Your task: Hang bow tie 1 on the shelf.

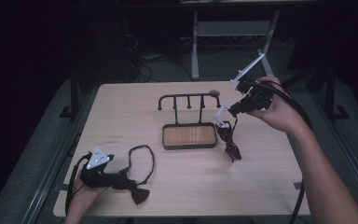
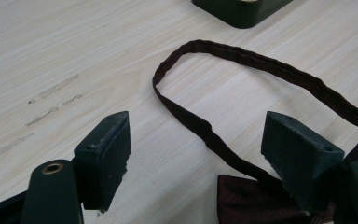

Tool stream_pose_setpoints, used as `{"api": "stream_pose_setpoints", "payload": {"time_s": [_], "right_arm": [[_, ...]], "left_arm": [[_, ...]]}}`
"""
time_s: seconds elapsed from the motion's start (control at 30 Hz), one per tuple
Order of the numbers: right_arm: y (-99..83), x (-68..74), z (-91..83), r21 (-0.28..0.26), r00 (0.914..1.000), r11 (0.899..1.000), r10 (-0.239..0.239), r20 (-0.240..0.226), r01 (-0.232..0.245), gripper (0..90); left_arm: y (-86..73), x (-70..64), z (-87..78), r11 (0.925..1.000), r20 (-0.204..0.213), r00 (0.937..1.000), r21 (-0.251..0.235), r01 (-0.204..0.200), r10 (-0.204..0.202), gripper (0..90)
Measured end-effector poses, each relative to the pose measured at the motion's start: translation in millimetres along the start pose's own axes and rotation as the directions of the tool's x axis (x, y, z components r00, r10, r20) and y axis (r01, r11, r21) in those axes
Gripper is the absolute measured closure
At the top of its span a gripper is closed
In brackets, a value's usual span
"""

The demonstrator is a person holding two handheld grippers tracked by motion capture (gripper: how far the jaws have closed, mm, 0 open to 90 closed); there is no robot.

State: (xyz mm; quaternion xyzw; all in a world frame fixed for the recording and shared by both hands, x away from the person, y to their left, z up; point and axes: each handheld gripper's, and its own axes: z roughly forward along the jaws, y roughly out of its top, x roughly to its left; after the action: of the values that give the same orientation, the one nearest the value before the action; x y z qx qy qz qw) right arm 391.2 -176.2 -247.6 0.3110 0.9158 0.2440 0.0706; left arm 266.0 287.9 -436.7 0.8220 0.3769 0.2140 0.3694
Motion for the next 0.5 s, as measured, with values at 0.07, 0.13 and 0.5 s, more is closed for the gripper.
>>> {"api": "stream_pose_setpoints", "payload": {"time_s": [0.07, 0.13, 0.5], "right_arm": [[1.6, -0.9, 0.7, -0.001, 1.0000, 1.000, 0.003, 0.001, -0.003, 84.8], [3.1, -1.5, 2.2, -0.002, 1.0000, 1.000, 0.002, -0.002, -0.002, 84.8], [15.5, -5.4, 12.1, 0.012, 1.0000, 1.000, 0.002, 0.003, -0.002, 84.7]], "left_arm": [[0.5, 0.2, 0.4, 1.0000, 0.001, 1.0000, -0.001, -0.001, 0.001, 24.4], [0.2, 0.8, 1.1, 1.0000, 0.002, 1.0000, 0.004, -0.001, 0.001, 24.4], [0.5, 1.3, 1.3, 1.0000, 0.006, 1.0000, 0.003, -0.002, 0.002, 24.4]]}}
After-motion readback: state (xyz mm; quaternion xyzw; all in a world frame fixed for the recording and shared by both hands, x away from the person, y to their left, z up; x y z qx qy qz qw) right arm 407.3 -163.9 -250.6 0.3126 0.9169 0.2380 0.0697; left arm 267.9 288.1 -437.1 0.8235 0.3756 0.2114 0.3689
